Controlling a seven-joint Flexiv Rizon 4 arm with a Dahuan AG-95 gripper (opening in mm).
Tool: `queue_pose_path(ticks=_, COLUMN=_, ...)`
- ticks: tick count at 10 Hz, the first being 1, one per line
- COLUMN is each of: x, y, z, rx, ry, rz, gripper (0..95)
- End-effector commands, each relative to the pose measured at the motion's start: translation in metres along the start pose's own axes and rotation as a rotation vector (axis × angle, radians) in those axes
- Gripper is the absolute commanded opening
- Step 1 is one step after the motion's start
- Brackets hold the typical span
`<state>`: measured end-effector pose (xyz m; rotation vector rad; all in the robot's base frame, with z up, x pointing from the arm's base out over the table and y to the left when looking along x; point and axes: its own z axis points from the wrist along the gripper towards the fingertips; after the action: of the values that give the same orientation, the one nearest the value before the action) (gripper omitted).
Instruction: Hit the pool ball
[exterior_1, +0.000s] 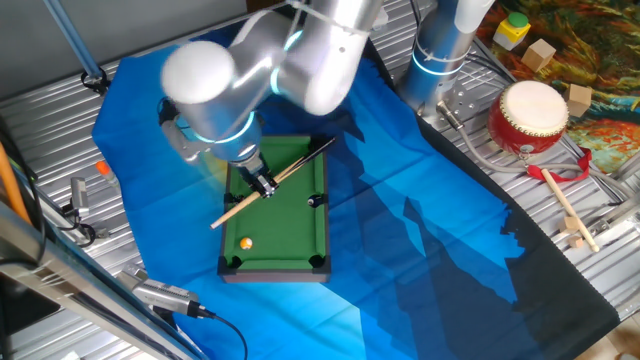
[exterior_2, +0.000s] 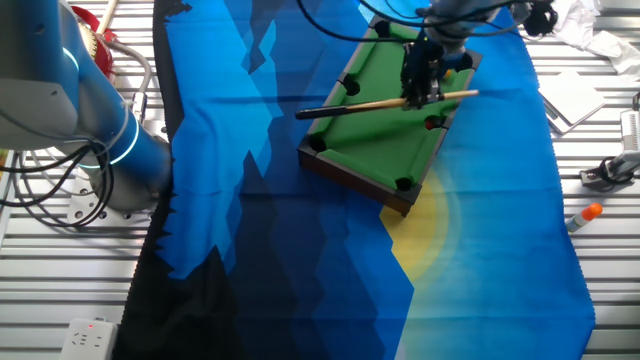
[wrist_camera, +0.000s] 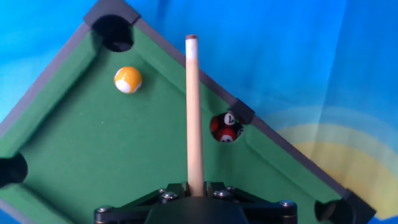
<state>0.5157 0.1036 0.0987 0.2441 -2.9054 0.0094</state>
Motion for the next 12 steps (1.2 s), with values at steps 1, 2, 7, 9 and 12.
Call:
queue_pose_path(ticks=1, x=0.001, y=0.001, z=-0.003, rx=0.036, ry=0.04, rz=-0.031, gripper=0.0)
queue_pose_path(ticks=2, x=0.002, y=0.003, z=-0.009, rx=0.043, ry=0.049, rz=-0.031, gripper=0.0)
queue_pose_path(ticks=7, x=0.024, y=-0.006, z=-0.036, rx=0.022, ry=0.046, rz=-0.035, gripper=0.0)
queue_pose_path(ticks=9, x=0.026, y=-0.007, z=-0.035, rx=-0.003, ry=0.046, rz=-0.035, gripper=0.0)
queue_pose_path(ticks=12, x=0.019, y=-0.002, z=-0.032, rx=-0.042, ry=0.042, rz=-0.021, gripper=0.0)
